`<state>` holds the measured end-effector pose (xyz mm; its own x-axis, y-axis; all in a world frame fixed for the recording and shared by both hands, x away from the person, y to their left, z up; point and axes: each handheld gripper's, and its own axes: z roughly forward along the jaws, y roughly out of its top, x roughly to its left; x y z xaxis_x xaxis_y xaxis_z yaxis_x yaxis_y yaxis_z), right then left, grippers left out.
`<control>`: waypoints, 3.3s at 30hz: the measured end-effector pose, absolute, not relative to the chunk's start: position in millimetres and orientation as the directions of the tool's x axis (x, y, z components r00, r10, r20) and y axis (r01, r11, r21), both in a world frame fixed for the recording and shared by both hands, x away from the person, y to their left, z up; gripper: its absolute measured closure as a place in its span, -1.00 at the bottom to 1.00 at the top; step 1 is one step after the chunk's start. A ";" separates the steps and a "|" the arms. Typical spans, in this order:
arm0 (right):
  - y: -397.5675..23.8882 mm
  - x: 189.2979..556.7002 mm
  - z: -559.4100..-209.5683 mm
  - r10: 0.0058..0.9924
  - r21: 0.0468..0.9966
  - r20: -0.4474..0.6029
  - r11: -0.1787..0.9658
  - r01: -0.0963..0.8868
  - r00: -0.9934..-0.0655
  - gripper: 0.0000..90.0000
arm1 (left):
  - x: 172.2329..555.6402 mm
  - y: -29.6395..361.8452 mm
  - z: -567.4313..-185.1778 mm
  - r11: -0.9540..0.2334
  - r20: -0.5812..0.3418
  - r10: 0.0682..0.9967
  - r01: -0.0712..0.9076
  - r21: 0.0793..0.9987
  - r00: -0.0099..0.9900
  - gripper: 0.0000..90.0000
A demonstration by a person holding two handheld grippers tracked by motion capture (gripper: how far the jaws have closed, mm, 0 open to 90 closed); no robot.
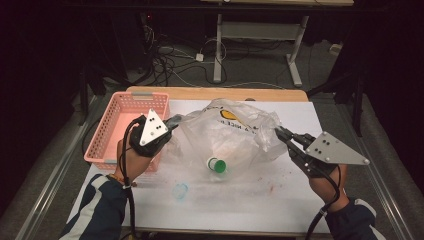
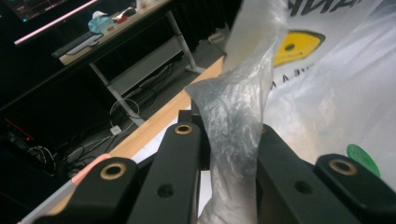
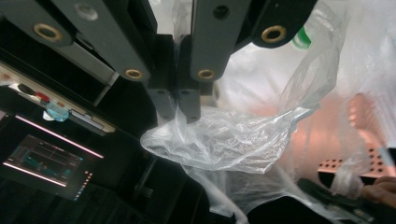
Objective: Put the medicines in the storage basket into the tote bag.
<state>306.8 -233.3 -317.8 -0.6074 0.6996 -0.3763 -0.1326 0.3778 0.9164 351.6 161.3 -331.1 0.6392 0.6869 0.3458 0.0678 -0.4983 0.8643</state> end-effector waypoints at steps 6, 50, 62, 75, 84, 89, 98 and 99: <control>-241.4 325.2 -307.0 0.719 0.914 -0.385 0.386 -0.129 -0.578 1.00 | 368.2 156.1 -325.3 -0.484 0.324 0.680 0.071 0.872 0.658 0.93; -269.4 481.2 -277.8 0.882 0.953 -0.231 0.289 0.086 -0.411 1.00 | 474.3 100.5 -286.0 -0.480 0.360 0.736 0.066 0.875 0.573 0.93; -269.2 465.0 -230.9 0.897 0.963 -0.255 0.270 -0.008 -0.361 1.00 | 469.9 109.9 -258.0 -0.441 0.366 0.775 0.027 0.897 0.515 0.93; -264.1 498.0 -266.1 0.922 0.953 -0.238 0.282 0.110 -0.307 1.00 | 490.7 89.2 -284.9 -0.450 0.351 0.796 0.093 0.888 0.493 0.53; -279.6 516.6 -284.8 0.949 0.945 -0.257 0.286 0.159 -0.181 1.00 | 482.7 89.4 -277.3 -0.367 0.316 0.862 0.056 0.929 0.397 0.04; -286.3 524.9 -291.5 0.946 0.932 -0.279 0.308 0.192 -0.162 1.00 | 477.2 94.6 -268.8 -0.350 0.316 0.873 0.027 0.936 0.372 0.00; -271.4 527.6 -289.3 0.936 0.929 -0.293 0.326 0.173 -0.194 0.74 | 478.3 85.6 -266.3 -0.417 0.361 0.825 0.037 0.908 0.434 0.46; -270.5 526.1 -288.1 0.937 0.935 -0.279 0.315 0.165 -0.210 0.61 | 479.4 85.4 -267.6 -0.426 0.365 0.820 0.044 0.904 0.441 0.50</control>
